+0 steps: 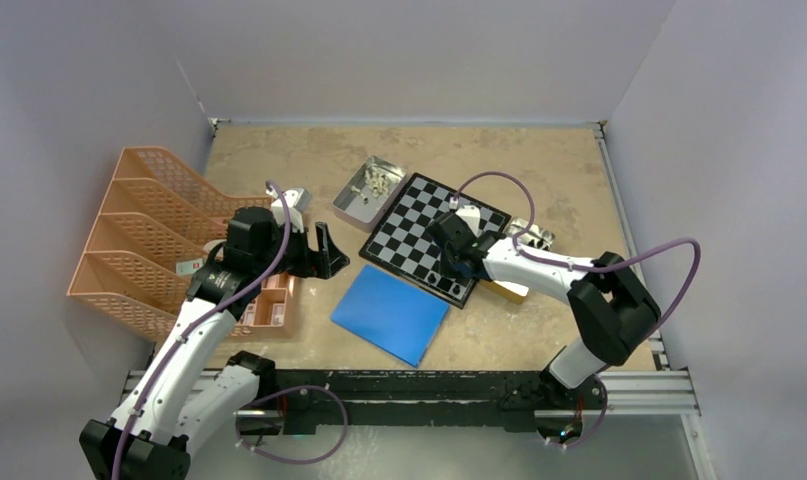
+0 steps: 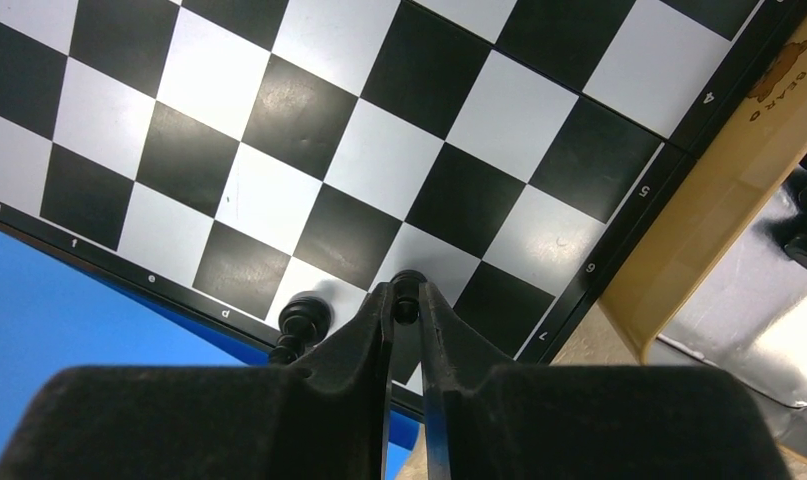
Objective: Set up the chess pieces on the board
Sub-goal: Place the chess piece on the chessboard, then pick up the chess piece from the storage box, then place the chess piece on the chessboard.
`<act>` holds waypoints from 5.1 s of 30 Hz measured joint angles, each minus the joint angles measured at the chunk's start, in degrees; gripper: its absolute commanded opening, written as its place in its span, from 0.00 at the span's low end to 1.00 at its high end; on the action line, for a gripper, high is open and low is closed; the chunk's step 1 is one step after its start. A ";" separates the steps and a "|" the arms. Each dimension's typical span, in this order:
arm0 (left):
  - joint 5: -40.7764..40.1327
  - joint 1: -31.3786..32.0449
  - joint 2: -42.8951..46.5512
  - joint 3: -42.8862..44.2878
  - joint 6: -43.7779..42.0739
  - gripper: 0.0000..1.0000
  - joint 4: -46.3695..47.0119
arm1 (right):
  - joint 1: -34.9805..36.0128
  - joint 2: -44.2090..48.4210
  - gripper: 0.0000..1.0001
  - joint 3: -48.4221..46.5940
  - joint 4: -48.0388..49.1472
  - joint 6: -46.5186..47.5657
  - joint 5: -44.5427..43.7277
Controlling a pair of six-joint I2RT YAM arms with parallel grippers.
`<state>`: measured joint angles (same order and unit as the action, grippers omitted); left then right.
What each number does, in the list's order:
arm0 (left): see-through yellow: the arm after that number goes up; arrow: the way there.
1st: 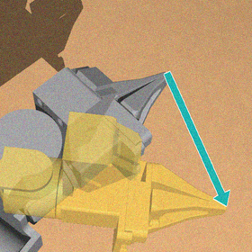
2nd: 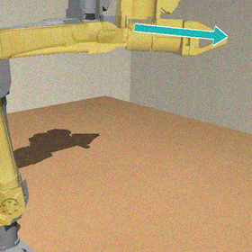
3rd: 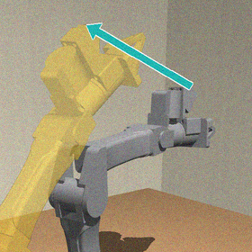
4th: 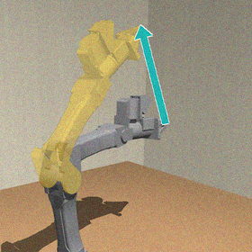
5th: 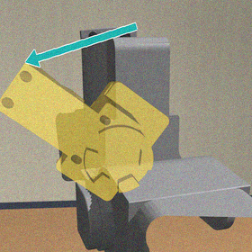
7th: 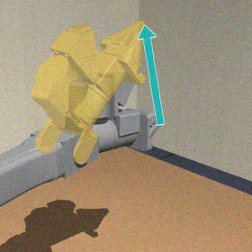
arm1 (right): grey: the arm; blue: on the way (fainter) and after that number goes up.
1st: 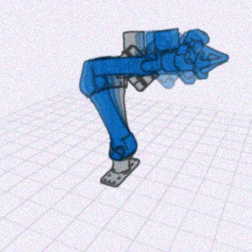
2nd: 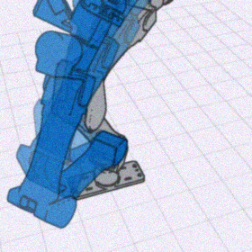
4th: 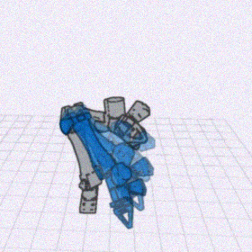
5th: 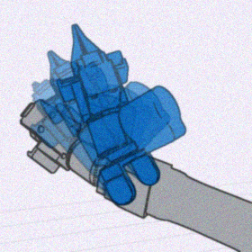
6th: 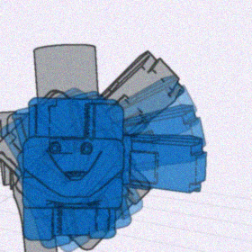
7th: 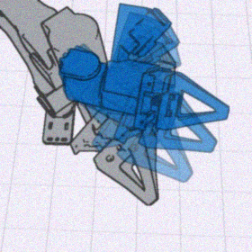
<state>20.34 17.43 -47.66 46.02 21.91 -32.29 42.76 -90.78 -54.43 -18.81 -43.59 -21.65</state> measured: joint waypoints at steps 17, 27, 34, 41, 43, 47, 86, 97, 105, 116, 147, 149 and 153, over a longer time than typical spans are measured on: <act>-0.02 0.00 0.00 0.00 0.00 0.81 -0.02 | 0.00 -1.57 0.25 -0.92 -0.94 -0.35 -0.39; 0.00 0.00 0.00 0.00 0.00 0.81 -0.02 | -0.02 -1.25 0.27 -3.15 -1.86 -0.31 -0.74; -0.02 0.00 0.00 0.00 0.00 0.81 0.00 | -1.03 1.36 0.26 -6.80 -2.62 -0.24 -4.50; -0.02 0.00 0.00 0.00 0.00 0.81 -0.02 | -8.50 5.53 0.25 -7.15 -2.54 0.87 -6.34; -0.02 0.00 0.00 0.00 0.00 0.81 -0.02 | -11.65 7.02 0.24 -6.49 -1.90 1.38 -6.56; 0.00 0.00 0.00 0.00 0.00 0.81 -0.02 | -18.21 10.10 0.22 -3.80 -0.55 2.43 -7.41; 0.02 0.00 0.11 0.00 -0.02 0.81 0.00 | -32.33 0.28 0.23 9.14 20.96 2.47 5.64; 0.00 0.00 0.09 0.00 -0.02 0.81 0.00 | -32.33 0.28 0.17 9.70 21.51 2.69 6.19; 0.00 0.00 0.09 0.00 0.00 0.81 0.00 | -32.33 0.74 0.11 9.73 20.90 2.99 6.14; 0.00 0.00 0.09 0.00 0.00 0.81 0.00 | -32.33 8.46 0.09 9.64 16.39 4.66 5.77; 0.00 0.00 0.00 0.00 0.00 0.81 -0.02 | -5.97 13.68 0.08 7.56 5.31 -0.44 4.50; 0.00 0.00 0.00 0.00 0.00 0.81 0.00 | -5.11 12.66 0.08 8.37 5.05 -1.22 4.13; 0.00 0.00 0.00 0.00 0.00 0.81 -0.02 | -4.02 10.80 0.09 8.92 4.68 -2.45 3.13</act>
<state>20.34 17.43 -47.66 46.02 21.91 -32.32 38.74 -79.99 -45.52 -14.13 -46.04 -18.52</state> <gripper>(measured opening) 0.810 0.121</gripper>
